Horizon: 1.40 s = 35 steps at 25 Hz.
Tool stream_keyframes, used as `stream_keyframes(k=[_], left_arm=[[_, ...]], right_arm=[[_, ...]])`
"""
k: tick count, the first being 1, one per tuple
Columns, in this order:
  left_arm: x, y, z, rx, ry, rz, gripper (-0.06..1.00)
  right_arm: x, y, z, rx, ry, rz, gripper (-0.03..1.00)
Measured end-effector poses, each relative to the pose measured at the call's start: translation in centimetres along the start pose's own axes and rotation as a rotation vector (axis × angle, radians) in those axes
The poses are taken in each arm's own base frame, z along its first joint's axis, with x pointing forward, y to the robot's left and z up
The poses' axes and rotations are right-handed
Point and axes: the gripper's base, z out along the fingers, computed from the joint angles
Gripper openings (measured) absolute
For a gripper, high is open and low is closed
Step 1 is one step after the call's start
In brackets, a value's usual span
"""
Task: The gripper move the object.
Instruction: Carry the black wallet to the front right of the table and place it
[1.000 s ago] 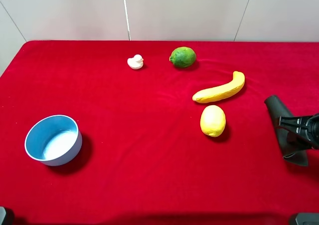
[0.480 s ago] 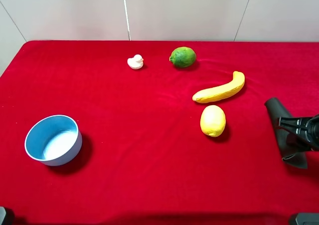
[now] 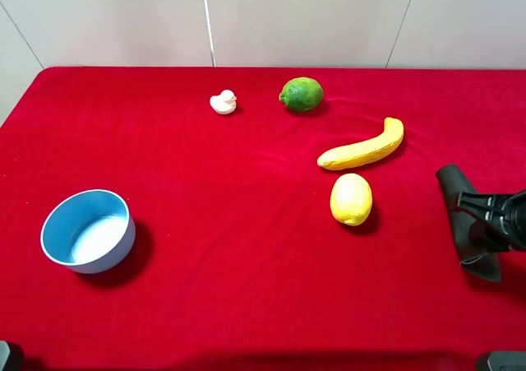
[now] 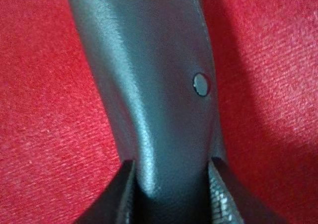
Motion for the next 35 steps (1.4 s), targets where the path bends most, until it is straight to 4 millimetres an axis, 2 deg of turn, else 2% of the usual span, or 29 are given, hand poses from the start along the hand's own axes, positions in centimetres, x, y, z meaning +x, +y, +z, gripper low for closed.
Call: stream_keyframes(k=[8, 30, 32, 35], left_arm=[[0.0, 0.0, 0.0, 0.000, 0.000, 0.000, 0.99], [0.0, 0.0, 0.0, 0.000, 0.000, 0.000, 0.99], [0.0, 0.0, 0.0, 0.000, 0.000, 0.000, 0.99], [0.0, 0.0, 0.0, 0.000, 0.000, 0.000, 0.99]], right_arm=[[0.1, 0.2, 1.9, 0.042, 0.109, -0.003, 0.23], [0.0, 0.3, 2.0, 0.036, 0.116, -0.034, 0.23], [0.0, 0.3, 2.1, 0.031, 0.108, -0.038, 0.28], [0.2, 0.2, 2.3, 0.036, 0.122, -0.042, 0.41]])
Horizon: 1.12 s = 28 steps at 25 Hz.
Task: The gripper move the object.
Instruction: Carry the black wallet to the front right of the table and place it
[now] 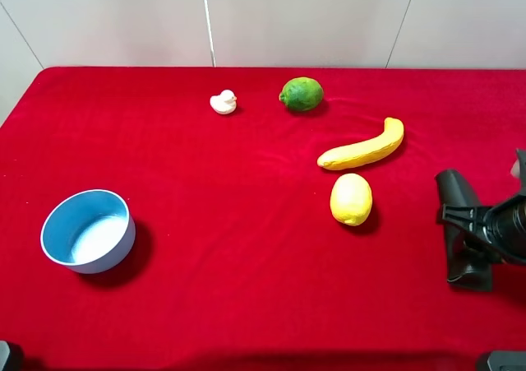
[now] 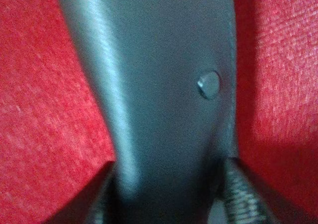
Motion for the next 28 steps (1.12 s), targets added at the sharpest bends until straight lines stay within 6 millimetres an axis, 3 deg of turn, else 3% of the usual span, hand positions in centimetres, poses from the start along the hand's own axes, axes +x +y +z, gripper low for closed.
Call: stream_keyframes(k=[8, 24, 28], left_arm=[[0.0, 0.0, 0.0, 0.000, 0.000, 0.000, 0.99], [0.0, 0.0, 0.0, 0.000, 0.000, 0.000, 0.99], [0.0, 0.0, 0.0, 0.000, 0.000, 0.000, 0.99]], right_arm=[[0.1, 0.0, 0.1, 0.001, 0.003, -0.001, 0.67], [-0.6, 0.8, -0.4, -0.011, 0.000, -0.069, 0.69], [-0.9, 0.8, -1.3, -0.034, -0.056, -0.080, 0.69]])
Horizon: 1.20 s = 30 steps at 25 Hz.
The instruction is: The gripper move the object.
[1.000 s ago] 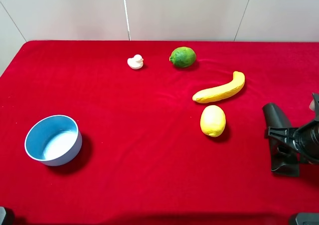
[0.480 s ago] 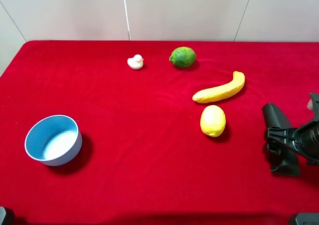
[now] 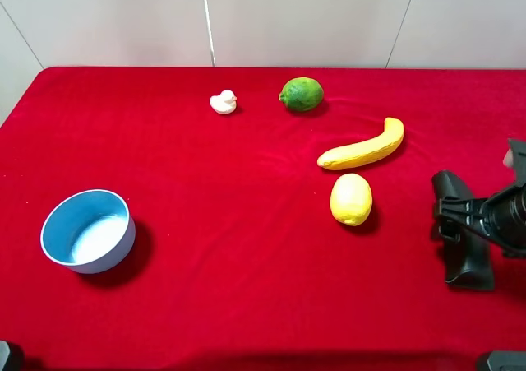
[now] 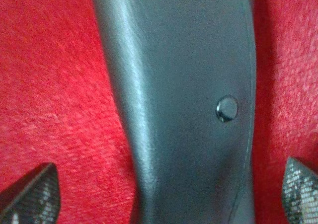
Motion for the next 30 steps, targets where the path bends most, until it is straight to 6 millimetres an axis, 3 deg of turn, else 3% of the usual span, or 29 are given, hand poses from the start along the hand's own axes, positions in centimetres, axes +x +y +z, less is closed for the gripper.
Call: stream_keyframes(k=[6, 13, 19, 30], left_arm=[[0.0, 0.0, 0.0, 0.000, 0.000, 0.000, 0.99], [0.0, 0.0, 0.0, 0.000, 0.000, 0.000, 0.99], [0.0, 0.0, 0.0, 0.000, 0.000, 0.000, 0.99], [0.0, 0.0, 0.0, 0.000, 0.000, 0.000, 0.99]], right_arm=[[-0.2, -0.1, -3.3, -0.049, -0.153, -0.007, 0.69], [-0.5, -0.8, -10.2, -0.032, -0.267, 0.012, 0.69], [1.6, -2.1, -15.7, 0.014, -0.276, -0.023, 0.69], [6.5, -3.9, -19.0, -0.063, -0.439, -0.084, 0.69]])
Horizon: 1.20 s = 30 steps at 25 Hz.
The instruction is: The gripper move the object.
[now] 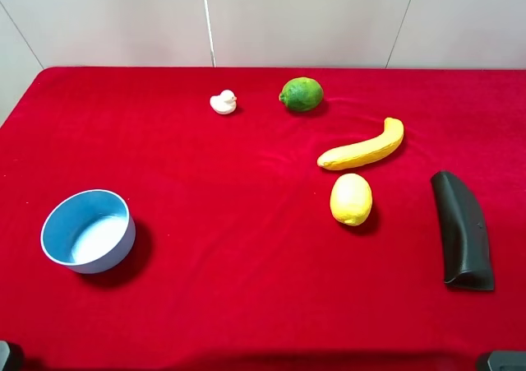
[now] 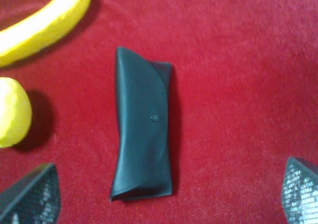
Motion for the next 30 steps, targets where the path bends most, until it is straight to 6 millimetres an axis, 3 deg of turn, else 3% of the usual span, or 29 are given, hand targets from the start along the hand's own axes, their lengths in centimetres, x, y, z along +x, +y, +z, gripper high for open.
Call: stream_keyframes(k=[10, 20, 30], left_arm=[[0.0, 0.0, 0.0, 0.000, 0.000, 0.000, 0.99], [0.0, 0.0, 0.0, 0.000, 0.000, 0.000, 0.99], [0.0, 0.0, 0.0, 0.000, 0.000, 0.000, 0.99]], right_arm=[[0.8, 0.6, -0.7, -0.099, -0.030, -0.138, 0.69], [3.9, 0.0, -1.0, -0.158, -0.215, -0.177, 0.69], [4.6, -0.2, -2.0, -0.184, -0.376, -0.251, 0.69]])
